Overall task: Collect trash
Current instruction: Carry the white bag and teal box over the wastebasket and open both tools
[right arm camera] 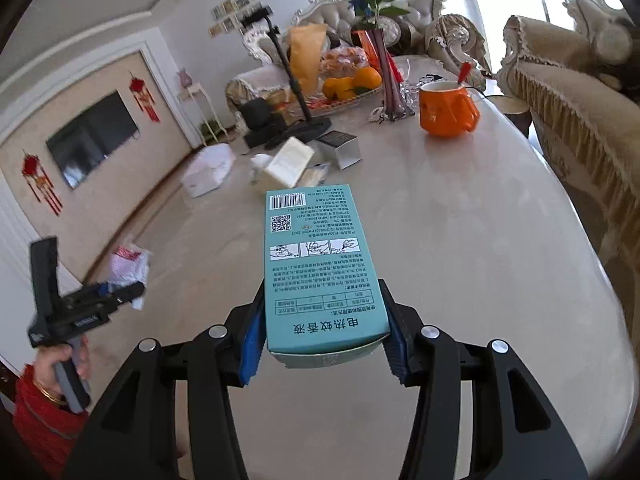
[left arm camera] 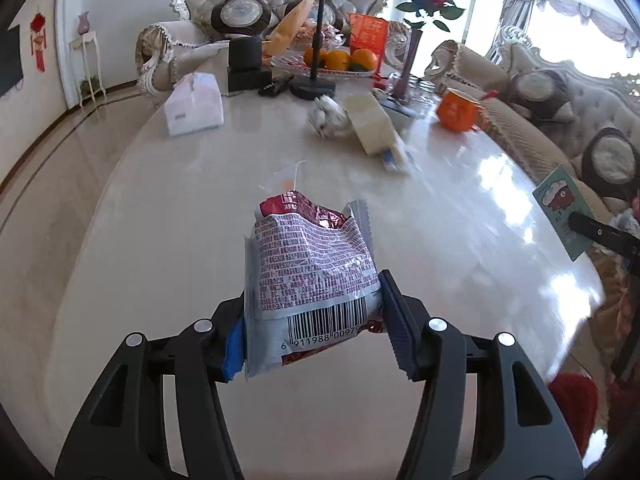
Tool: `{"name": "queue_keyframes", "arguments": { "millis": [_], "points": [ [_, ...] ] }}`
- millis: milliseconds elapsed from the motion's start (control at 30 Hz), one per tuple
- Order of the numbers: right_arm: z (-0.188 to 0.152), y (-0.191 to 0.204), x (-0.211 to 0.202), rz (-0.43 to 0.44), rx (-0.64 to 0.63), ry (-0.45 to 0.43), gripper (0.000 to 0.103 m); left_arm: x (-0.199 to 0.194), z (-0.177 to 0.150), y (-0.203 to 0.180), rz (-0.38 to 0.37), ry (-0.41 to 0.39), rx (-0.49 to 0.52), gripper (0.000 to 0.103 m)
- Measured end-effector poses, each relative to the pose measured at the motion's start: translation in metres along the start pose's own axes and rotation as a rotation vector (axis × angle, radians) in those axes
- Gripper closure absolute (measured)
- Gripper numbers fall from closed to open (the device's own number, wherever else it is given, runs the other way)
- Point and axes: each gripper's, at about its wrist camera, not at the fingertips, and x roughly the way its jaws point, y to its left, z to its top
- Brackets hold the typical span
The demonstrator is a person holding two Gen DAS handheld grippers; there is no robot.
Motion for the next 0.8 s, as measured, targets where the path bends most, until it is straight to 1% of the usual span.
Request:
{"name": "queue_keyframes", "arguments": {
  "millis": [33, 100, 167, 233, 267, 333, 400, 467, 500, 600, 667, 700, 767, 800],
  "points": [
    [-0.017, 0.007, -0.015, 0.014, -0.005, -0.014, 0.055, -0.011, -0.014, -0.002, -0.010, -0.008, -0.008, 0.046],
    [-0.044, 0.019, -0.037, 0.016, -0.031, -0.032, 0.055, -0.026, -0.039, -0.008, -0.039, -0.016, -0.019, 0.046],
    [-0.070, 0.030, -0.053, 0.026, -0.041, -0.042, 0.055, -0.044, -0.071, -0.019, -0.066, -0.026, -0.021, 0.046],
    [-0.106, 0.042, -0.069, 0.052, -0.029, -0.039, 0.055, -0.057, -0.099, -0.031, -0.085, -0.034, -0.019, 0.046],
    [-0.119, 0.046, -0.073, 0.055, -0.022, -0.035, 0.055, -0.063, -0.121, -0.041, -0.099, -0.029, -0.012, 0.046],
    [-0.152, 0.055, -0.078, 0.051, -0.008, -0.013, 0.055, -0.068, -0.155, -0.055, -0.113, -0.010, -0.002, 0.046],
    [-0.185, 0.060, -0.069, 0.017, -0.003, 0.042, 0.055, -0.065, -0.186, -0.069, -0.114, 0.014, 0.021, 0.046],
    [-0.209, 0.057, -0.054, -0.032, 0.008, 0.094, 0.055, -0.052, -0.213, -0.081, -0.113, 0.051, 0.041, 0.046],
    [-0.225, 0.053, -0.037, -0.052, 0.026, 0.146, 0.055, -0.042, -0.226, -0.086, -0.111, 0.075, 0.048, 0.046],
    [-0.262, 0.038, 0.006, -0.114, 0.052, 0.266, 0.055, -0.001, -0.261, -0.101, -0.105, 0.128, 0.076, 0.046],
    [-0.278, 0.031, 0.026, -0.144, 0.068, 0.339, 0.055, 0.022, -0.279, -0.109, -0.112, 0.180, 0.099, 0.046],
    [-0.282, 0.026, 0.035, -0.143, 0.091, 0.379, 0.055, 0.032, -0.286, -0.113, -0.118, 0.221, 0.111, 0.046],
    [-0.281, 0.023, 0.036, -0.161, 0.096, 0.379, 0.055, 0.044, -0.291, -0.117, -0.125, 0.261, 0.125, 0.046],
    [-0.278, 0.023, 0.036, -0.172, 0.091, 0.366, 0.055, 0.045, -0.292, -0.118, -0.121, 0.262, 0.131, 0.046]
  ]
}}
